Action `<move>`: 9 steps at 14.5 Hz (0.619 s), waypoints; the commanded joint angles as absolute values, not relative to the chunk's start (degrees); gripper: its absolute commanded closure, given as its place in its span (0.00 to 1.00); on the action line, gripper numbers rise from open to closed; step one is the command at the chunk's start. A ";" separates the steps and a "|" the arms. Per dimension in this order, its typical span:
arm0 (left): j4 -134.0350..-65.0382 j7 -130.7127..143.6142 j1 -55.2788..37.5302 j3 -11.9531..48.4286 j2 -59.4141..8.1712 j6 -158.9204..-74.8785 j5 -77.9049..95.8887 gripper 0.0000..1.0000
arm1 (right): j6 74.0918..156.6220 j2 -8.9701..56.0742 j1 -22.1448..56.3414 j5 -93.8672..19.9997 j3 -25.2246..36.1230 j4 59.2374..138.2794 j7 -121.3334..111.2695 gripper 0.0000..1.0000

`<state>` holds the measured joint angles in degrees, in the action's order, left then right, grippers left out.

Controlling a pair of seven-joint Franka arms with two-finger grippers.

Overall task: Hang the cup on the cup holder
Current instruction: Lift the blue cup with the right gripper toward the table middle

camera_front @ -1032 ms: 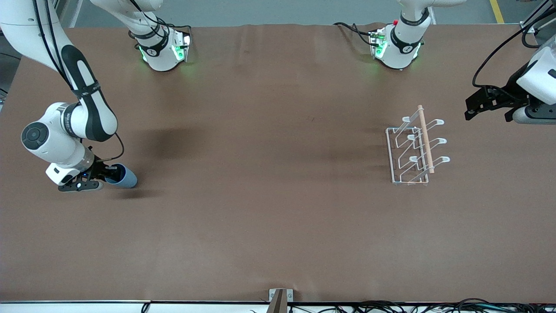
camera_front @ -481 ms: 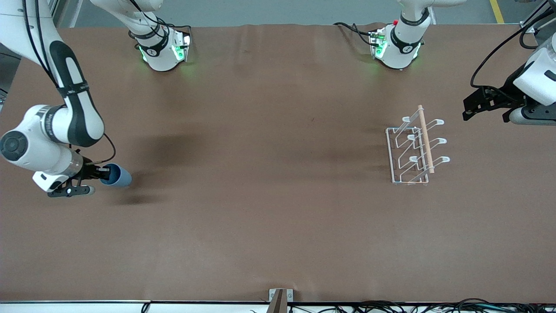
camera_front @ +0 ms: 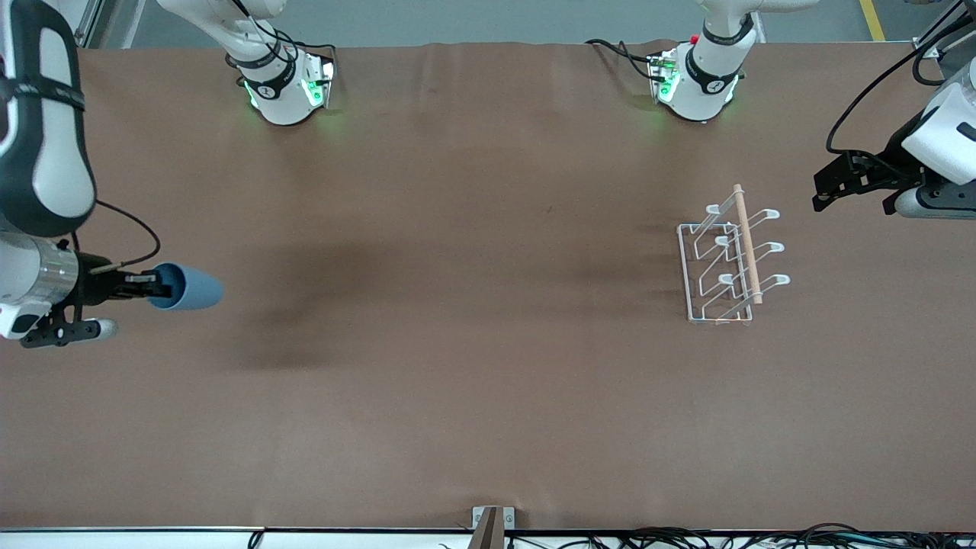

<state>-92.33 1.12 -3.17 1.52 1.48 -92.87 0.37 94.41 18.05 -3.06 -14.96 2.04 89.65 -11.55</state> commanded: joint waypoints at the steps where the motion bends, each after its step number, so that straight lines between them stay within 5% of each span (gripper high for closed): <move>1: -91.14 0.35 -3.25 1.67 1.14 -92.11 -0.88 0.00 | 90.36 15.74 -0.71 -23.53 -0.59 90.44 -1.35 0.99; 5: -91.14 0.18 -3.08 1.67 1.14 -92.20 -0.88 0.00 | 90.35 16.17 -0.53 -34.68 -9.39 91.32 5.36 0.99; 9: -91.06 -0.17 -3.08 1.76 1.23 -92.46 -0.88 0.00 | 90.88 17.31 2.10 -49.29 -11.69 96.75 5.71 0.99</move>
<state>-92.27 1.00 -3.15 1.54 1.48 -92.87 0.37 90.32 17.56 1.40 -44.11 -10.95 93.24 5.49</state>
